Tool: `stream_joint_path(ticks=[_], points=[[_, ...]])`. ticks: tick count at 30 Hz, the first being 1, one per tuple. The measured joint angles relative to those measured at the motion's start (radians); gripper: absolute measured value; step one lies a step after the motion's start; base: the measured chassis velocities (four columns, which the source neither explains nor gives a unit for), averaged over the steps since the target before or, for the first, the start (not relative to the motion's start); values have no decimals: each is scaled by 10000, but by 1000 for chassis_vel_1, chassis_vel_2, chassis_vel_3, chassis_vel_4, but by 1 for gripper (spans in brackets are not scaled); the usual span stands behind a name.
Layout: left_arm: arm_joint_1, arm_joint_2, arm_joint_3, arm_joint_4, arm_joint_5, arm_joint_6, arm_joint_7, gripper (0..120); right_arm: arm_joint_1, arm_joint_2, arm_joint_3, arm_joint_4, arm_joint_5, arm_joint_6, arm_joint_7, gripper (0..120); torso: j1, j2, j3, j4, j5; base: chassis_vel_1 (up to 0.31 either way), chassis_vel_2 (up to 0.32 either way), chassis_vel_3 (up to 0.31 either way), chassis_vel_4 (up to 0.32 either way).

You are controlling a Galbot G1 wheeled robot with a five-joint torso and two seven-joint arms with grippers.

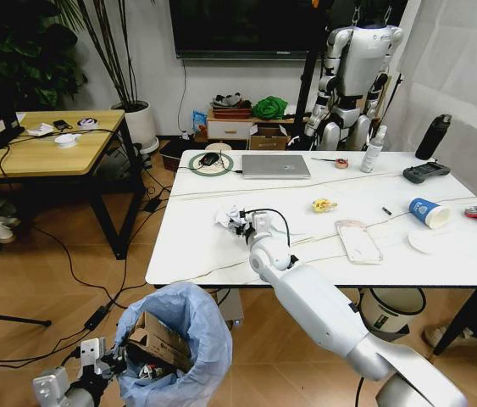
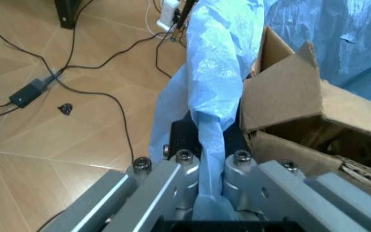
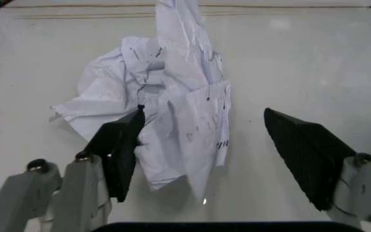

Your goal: Pick up the trash bin and place the trash from the table into it.

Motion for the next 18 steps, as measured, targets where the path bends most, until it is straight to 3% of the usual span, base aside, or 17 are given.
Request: stream_joint_path(ticks=[18], points=[[-181,144,15,201,-80,-19,7,0,-220,-12,-309,278,58,559,-101,4,-2,2,-1,0,0,0,0,0,0]])
